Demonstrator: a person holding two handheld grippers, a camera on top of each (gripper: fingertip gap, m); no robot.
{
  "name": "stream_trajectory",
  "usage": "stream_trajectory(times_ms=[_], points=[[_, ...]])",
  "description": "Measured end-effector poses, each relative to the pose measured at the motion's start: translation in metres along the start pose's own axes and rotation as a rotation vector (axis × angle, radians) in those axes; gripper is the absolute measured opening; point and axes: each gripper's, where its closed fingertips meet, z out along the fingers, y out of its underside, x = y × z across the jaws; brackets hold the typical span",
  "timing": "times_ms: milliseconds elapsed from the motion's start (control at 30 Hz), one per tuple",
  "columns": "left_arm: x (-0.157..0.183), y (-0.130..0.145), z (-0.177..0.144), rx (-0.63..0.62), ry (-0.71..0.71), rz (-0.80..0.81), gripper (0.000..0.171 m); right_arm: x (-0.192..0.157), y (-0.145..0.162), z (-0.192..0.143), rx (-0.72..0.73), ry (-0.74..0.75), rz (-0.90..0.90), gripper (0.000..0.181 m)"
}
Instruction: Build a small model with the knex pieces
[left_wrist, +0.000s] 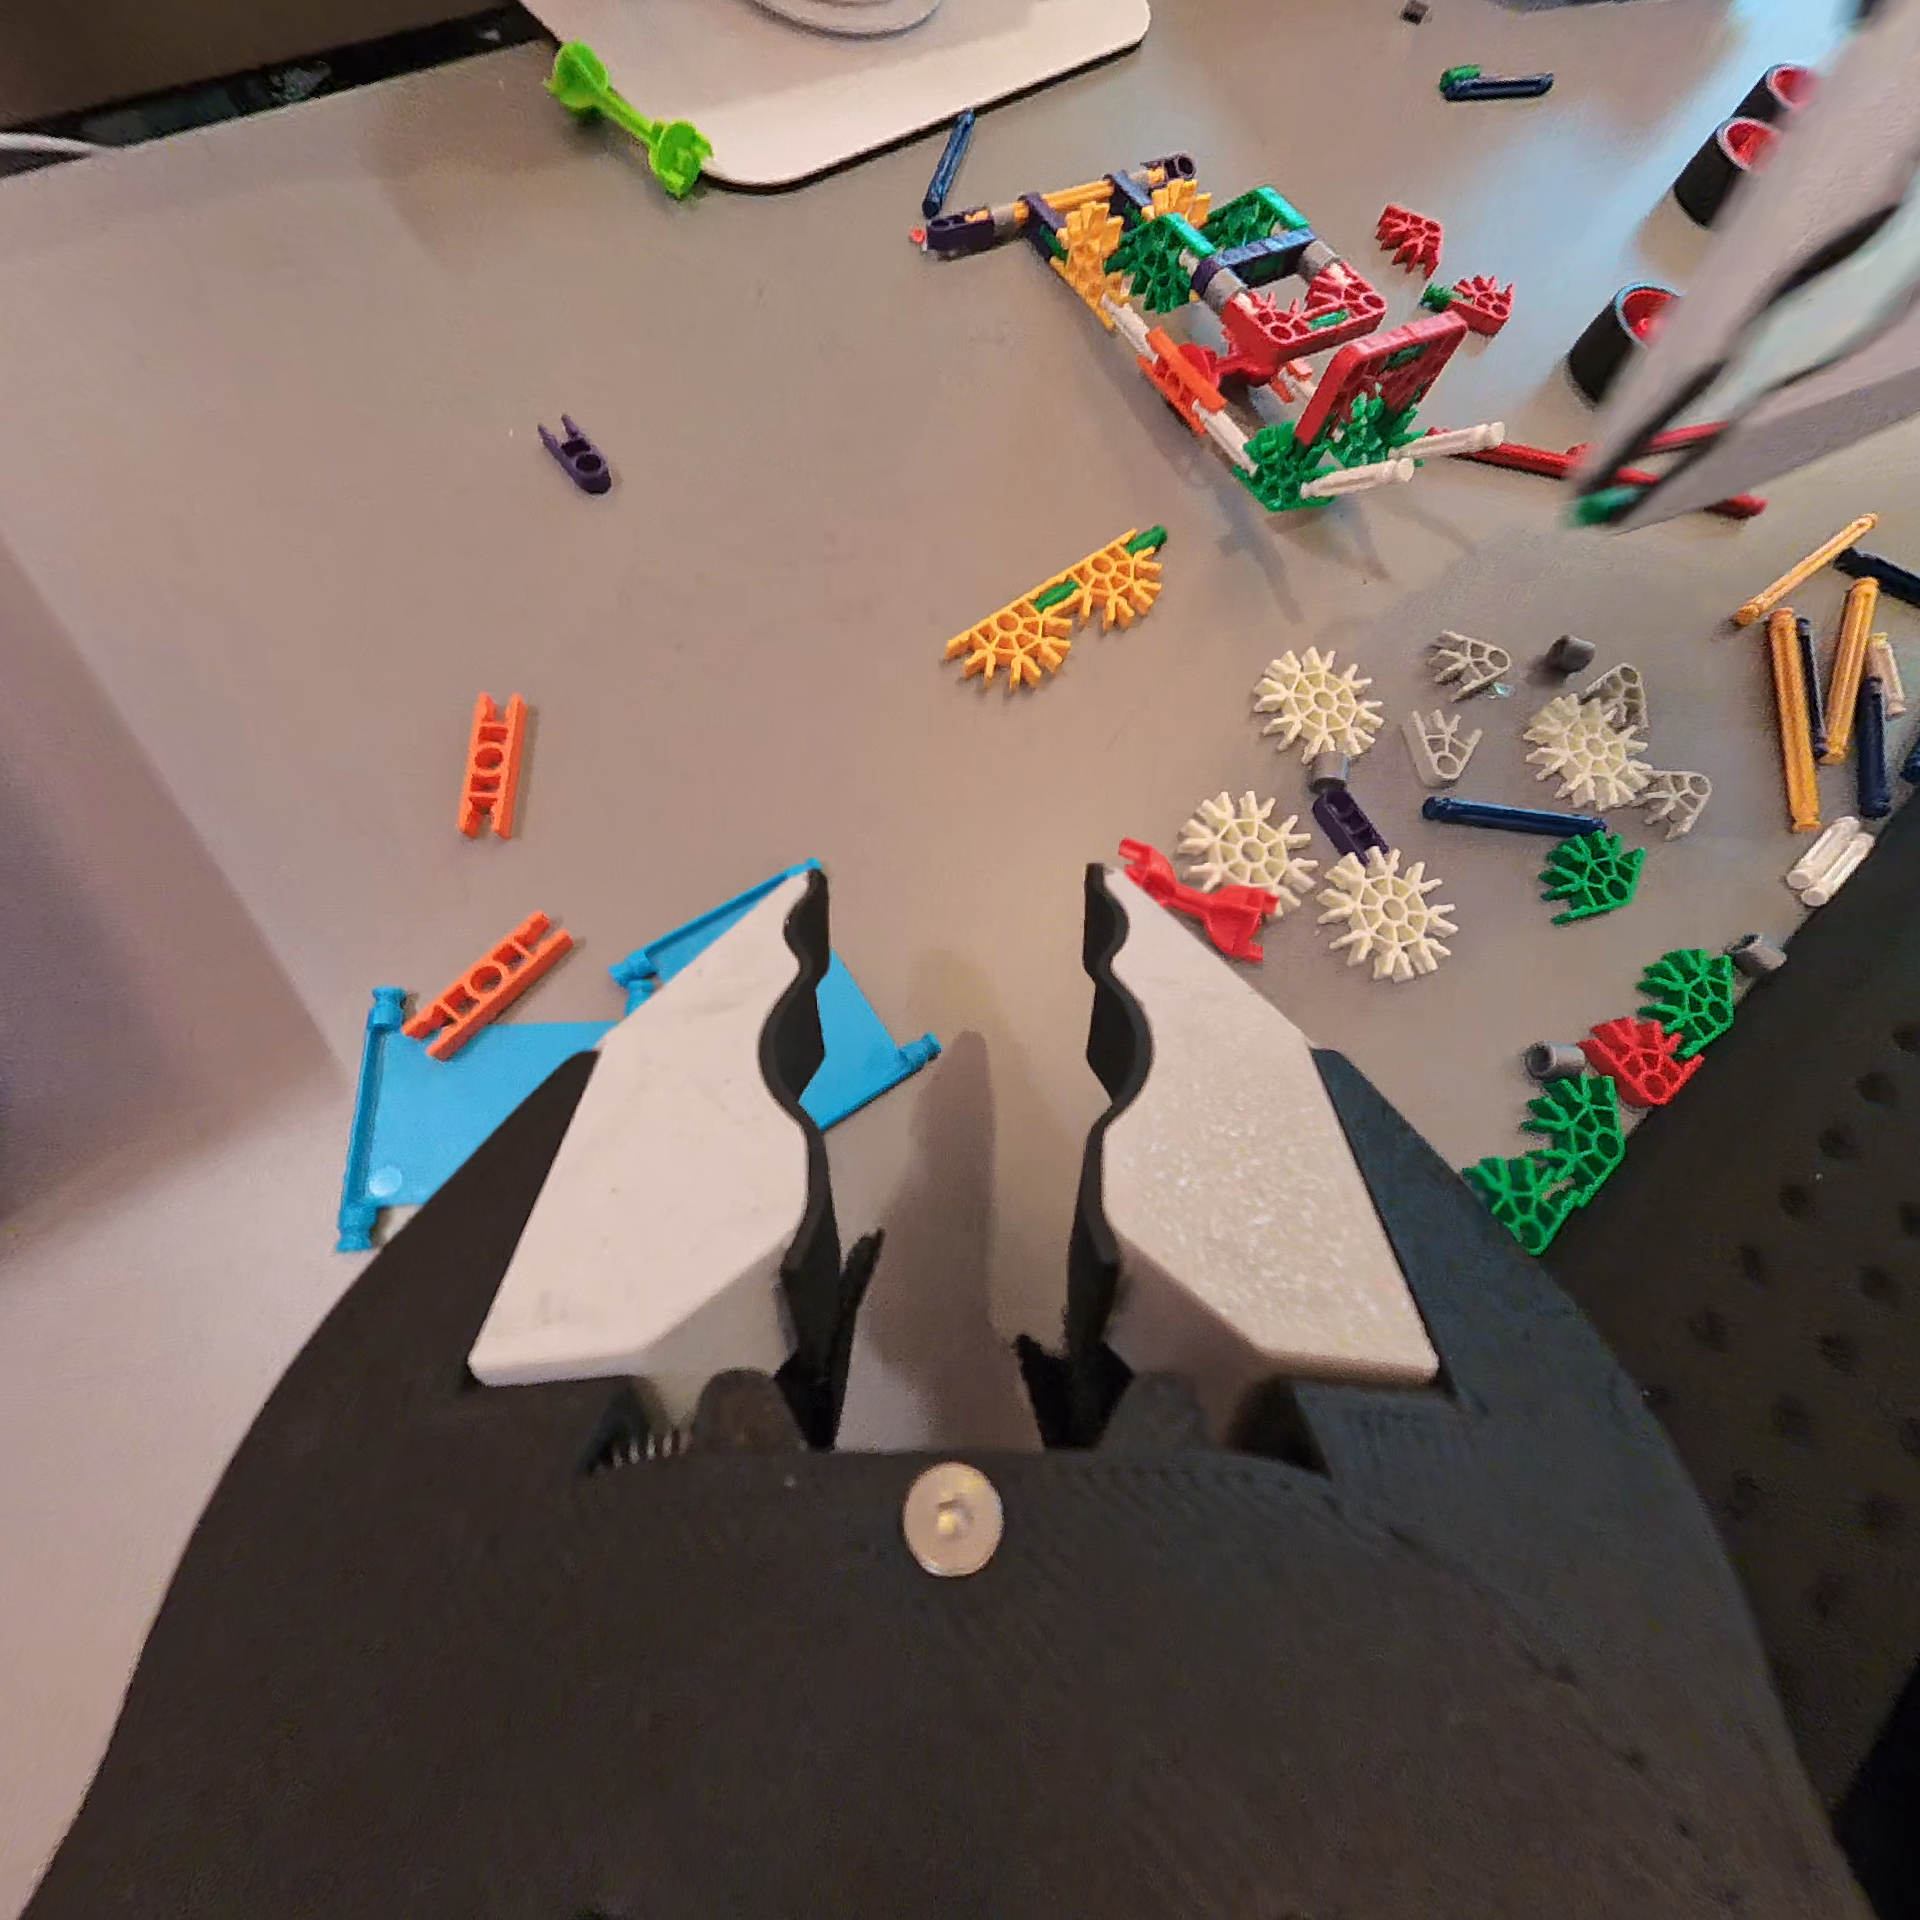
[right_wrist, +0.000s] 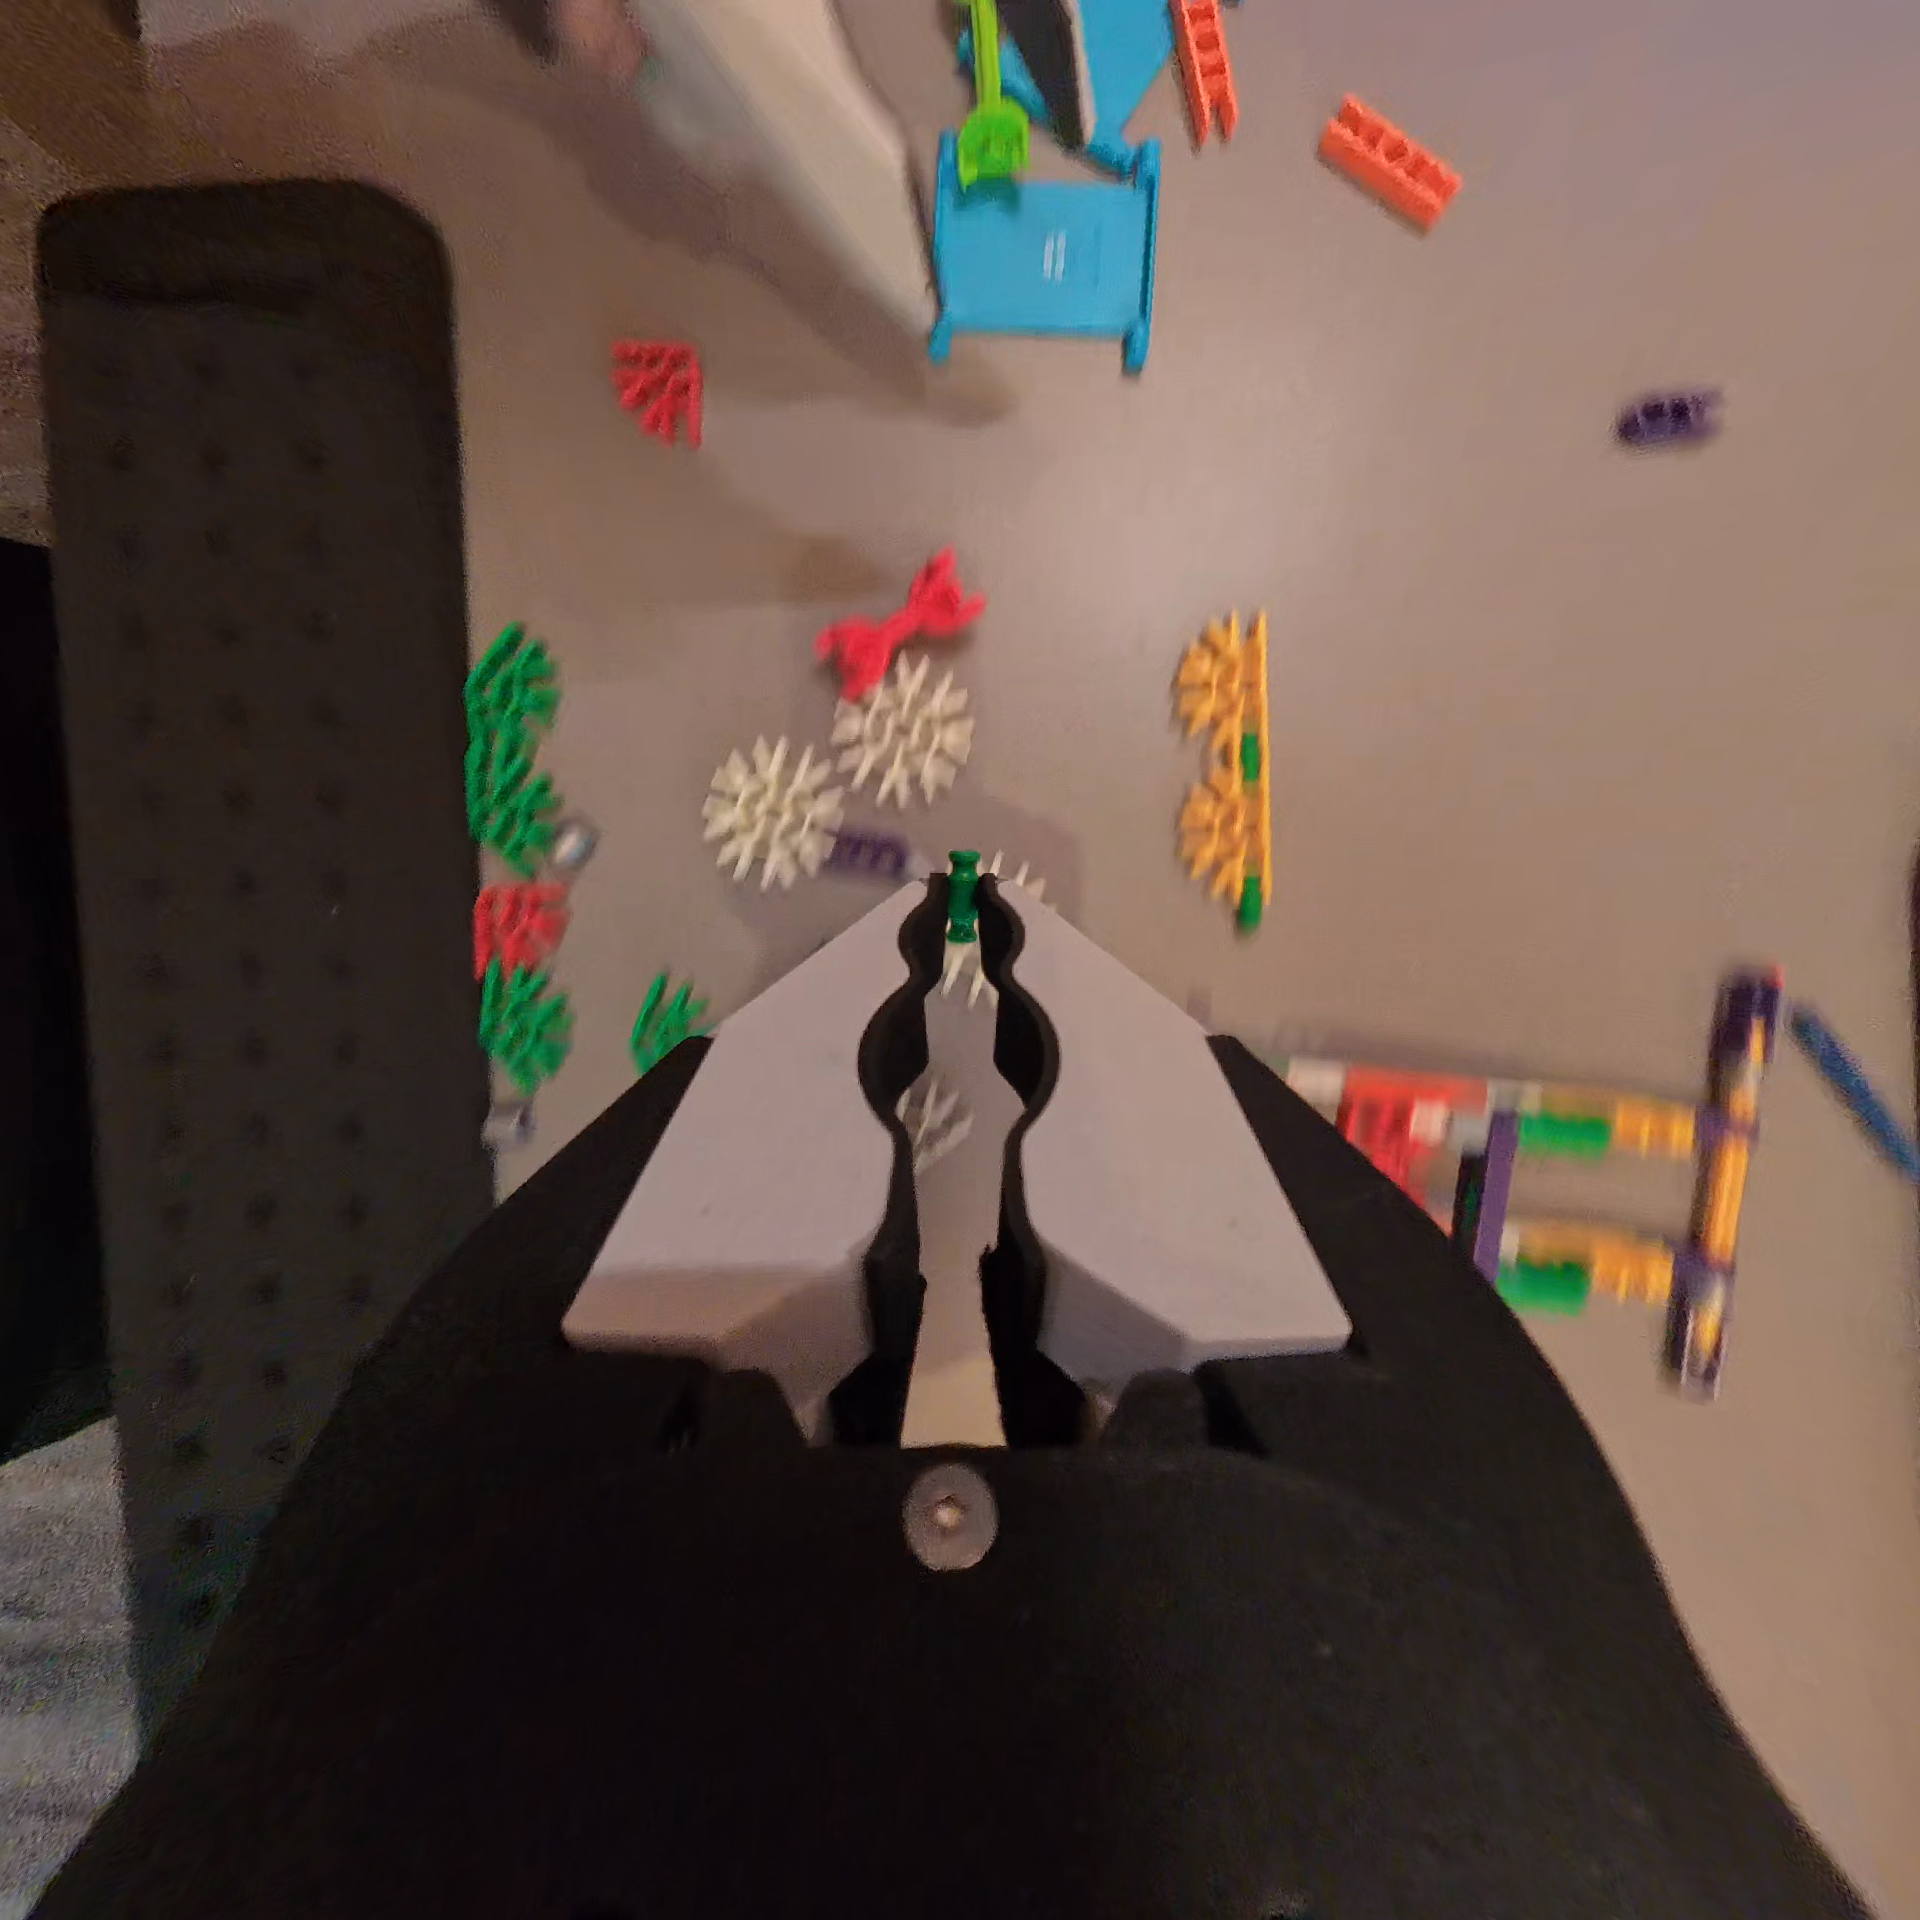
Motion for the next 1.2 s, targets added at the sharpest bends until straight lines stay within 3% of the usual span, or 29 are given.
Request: stream_trajectory(times_ms=[67, 167, 367, 533, 633, 733, 867, 1000, 1033, 1200], points=[[-0.002, 0.004, 0.0, 0.002, -0.008, -0.003, 0.046, 0.016, -0.031, 0.033, -0.017, -0.041, -0.036, 0.003], [-0.004, 0.01, 0.002, -0.003, -0.017, 0.001, 0.045, 0.038, -0.053, 0.077, -0.093, -0.07, -0.096, 0.003], [-0.003, 0.017, 0.01, -0.013, -0.01, 0.026, 0.044, 0.052, -0.049, 0.114, -0.292, -0.113, -0.242, 0.002], [0.0, 0.017, 0.016, -0.019, 0.016, 0.051, 0.044, 0.05, -0.046, 0.115, -0.327, -0.136, -0.281, 0.01], [-0.001, 0.016, 0.019, -0.02, 0.032, 0.056, 0.044, 0.054, -0.048, 0.099, -0.284, -0.12, -0.234, 0.016], [-0.003, 0.014, 0.021, -0.022, 0.037, 0.072, 0.043, 0.065, -0.033, 0.08, -0.29, -0.076, -0.181, 0.024], [-0.001, 0.012, 0.029, -0.041, 0.058, 0.095, 0.043, 0.083, -0.005, 0.081, -0.357, -0.018, -0.143, 0.041], [0.001, 0.008, 0.036, -0.051, 0.068, 0.115, 0.043, 0.077, -0.003, 0.091, -0.352, -0.051, -0.139, 0.03], [0.001, 0.007, 0.038, -0.053, 0.069, 0.116, 0.043, 0.076, -0.005, 0.091, -0.348, -0.057, -0.15, 0.019], [0.0, 0.006, 0.041, -0.06, 0.069, 0.124, 0.043, 0.076, -0.006, 0.091, -0.337, -0.076, -0.17, 0.016]])
